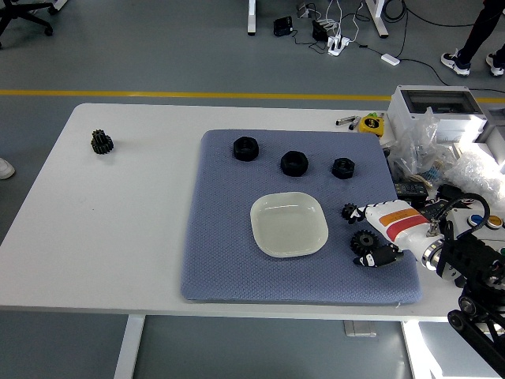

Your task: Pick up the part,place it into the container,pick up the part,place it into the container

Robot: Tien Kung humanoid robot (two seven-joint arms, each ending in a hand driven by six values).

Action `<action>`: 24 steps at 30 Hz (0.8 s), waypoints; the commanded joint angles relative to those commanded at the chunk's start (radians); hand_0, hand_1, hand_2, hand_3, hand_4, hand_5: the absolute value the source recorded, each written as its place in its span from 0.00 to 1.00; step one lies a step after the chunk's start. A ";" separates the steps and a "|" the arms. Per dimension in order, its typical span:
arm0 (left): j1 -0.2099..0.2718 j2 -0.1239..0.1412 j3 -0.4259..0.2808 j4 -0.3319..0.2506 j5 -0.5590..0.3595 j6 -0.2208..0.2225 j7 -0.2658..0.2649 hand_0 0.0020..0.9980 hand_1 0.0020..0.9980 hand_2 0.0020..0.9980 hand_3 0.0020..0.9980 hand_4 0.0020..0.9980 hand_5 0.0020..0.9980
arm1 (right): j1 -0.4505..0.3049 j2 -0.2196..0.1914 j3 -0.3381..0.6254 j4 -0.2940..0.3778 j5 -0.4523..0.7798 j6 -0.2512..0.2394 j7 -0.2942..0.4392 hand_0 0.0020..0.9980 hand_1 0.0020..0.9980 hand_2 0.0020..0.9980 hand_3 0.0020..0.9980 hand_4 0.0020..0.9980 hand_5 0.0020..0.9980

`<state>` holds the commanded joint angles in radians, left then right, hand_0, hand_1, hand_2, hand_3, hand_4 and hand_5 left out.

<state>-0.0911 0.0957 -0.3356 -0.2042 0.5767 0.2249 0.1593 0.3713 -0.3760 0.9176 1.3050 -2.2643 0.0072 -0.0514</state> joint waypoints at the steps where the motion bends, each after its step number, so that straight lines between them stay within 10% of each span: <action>1: 0.000 0.000 0.000 0.000 0.001 0.000 0.000 0.72 0.72 0.77 0.63 0.69 0.61 | 0.001 0.001 0.001 -0.005 0.008 -0.003 0.001 0.50 0.56 0.59 0.59 1.00 0.33; 17: 0.006 -0.001 -0.007 0.000 0.008 0.000 0.003 0.72 0.72 0.77 0.63 0.69 0.61 | -0.004 0.006 -0.012 -0.055 0.088 -0.032 0.008 0.39 0.47 0.52 0.53 0.98 0.31; 18: 0.007 -0.001 -0.008 0.000 0.010 0.000 0.004 0.72 0.72 0.77 0.63 0.69 0.61 | -0.004 0.006 -0.013 -0.054 0.092 -0.037 0.005 0.31 0.42 0.47 0.49 0.83 0.26; 24: 0.009 0.000 -0.012 0.000 0.018 -0.001 0.005 0.72 0.72 0.77 0.62 0.69 0.61 | -0.001 0.008 -0.019 -0.061 0.108 -0.044 -0.003 0.26 0.38 0.44 0.45 0.73 0.20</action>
<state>-0.0823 0.0957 -0.3471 -0.2045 0.5944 0.2237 0.1647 0.3704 -0.3683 0.8984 1.2439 -2.1566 -0.0372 -0.0548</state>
